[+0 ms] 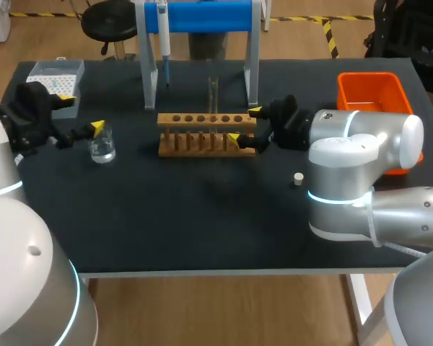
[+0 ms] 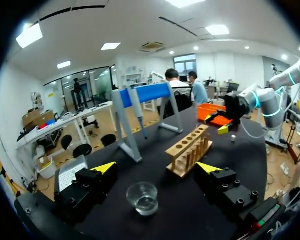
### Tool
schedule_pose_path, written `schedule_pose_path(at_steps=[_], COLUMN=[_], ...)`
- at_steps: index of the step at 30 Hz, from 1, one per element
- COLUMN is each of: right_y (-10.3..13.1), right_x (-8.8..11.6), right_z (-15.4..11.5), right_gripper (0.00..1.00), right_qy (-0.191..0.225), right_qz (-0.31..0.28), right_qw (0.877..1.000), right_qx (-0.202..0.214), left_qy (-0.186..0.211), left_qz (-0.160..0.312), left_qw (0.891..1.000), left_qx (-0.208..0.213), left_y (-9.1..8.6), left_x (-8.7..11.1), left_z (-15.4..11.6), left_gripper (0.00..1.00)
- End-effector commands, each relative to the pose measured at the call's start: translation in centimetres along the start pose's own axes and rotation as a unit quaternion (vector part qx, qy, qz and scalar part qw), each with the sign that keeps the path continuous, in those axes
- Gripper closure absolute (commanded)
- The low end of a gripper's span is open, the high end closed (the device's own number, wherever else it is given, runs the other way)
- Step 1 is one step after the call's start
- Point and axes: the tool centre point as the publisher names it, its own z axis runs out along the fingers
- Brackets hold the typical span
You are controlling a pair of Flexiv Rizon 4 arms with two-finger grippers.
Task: Invert the test tube, pick up the pipette, mount the tip to pipette, aspirate from beaker and dispense into the tube, eject the tip, return the pipette, and cap with the stopper.
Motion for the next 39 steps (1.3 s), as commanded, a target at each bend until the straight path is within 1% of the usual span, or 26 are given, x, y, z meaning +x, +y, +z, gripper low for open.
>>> schedule_pose_path(at_steps=[1,3,8,10,16,17,25,26,31,33,39], right_y=[0.0,0.0,0.0,0.0,0.0,0.0,0.0,0.0,0.0,0.0,0.0], right_x=[0.1,0.1,0.1,0.1,0.1,0.1,0.1,0.1,0.1,0.1,0.1], right_z=[-0.1,-0.1,-0.1,-0.1,-0.1,-0.1,-0.1,-0.1,-0.1,-0.1,-0.1], right_gripper=[0.0,0.0,0.0,0.0,0.0,0.0,0.0,0.0,0.0,0.0,0.0], right_qy=[-0.001,-0.001,-0.001,-0.001,-0.001,-0.001,-0.001,-0.001,-0.001,-0.001,-0.001], right_qz=[0.0,0.0,0.0,0.0,0.0,0.0,0.0,0.0,0.0,0.0,0.0], right_qw=[1.0,1.0,1.0,1.0,1.0,1.0,1.0,1.0,1.0,1.0,1.0], right_qx=[-0.001,-0.001,-0.001,-0.001,-0.001,-0.001,-0.001,-0.001,-0.001,-0.001,-0.001], left_qy=[-0.033,-0.047,-0.098,-0.102,-0.138,-0.139,-0.152,-0.155,-0.167,-0.173,-0.184], left_qz=[-0.013,-0.021,-0.036,-0.041,-0.054,-0.054,-0.065,-0.067,-0.078,-0.083,-0.091], left_qw=[0.999,0.999,0.995,0.994,0.989,0.989,0.986,0.986,0.983,0.981,0.979], left_qx=[-0.002,0.004,-0.004,0.005,-0.002,-0.003,0.0,-0.006,-0.009,-0.001,-0.003], left_y=[0.6,1.1,2.5,2.8,3.7,3.9,4.5,4.7,5.3,5.4,5.7], left_x=[-2.1,-3.8,-8.1,-9.5,-13.8,-14.4,-18.6,-19.1,-21.4,-22.3,-24.3], left_z=[-1.0,-1.4,-1.8,-1.8,-0.9,-0.6,2.0,2.4,3.7,4.2,6.4], left_gripper=[0.0,0.0,0.0,0.0,0.0,0.0,0.0,0.0,0.0,0.0,0.0])
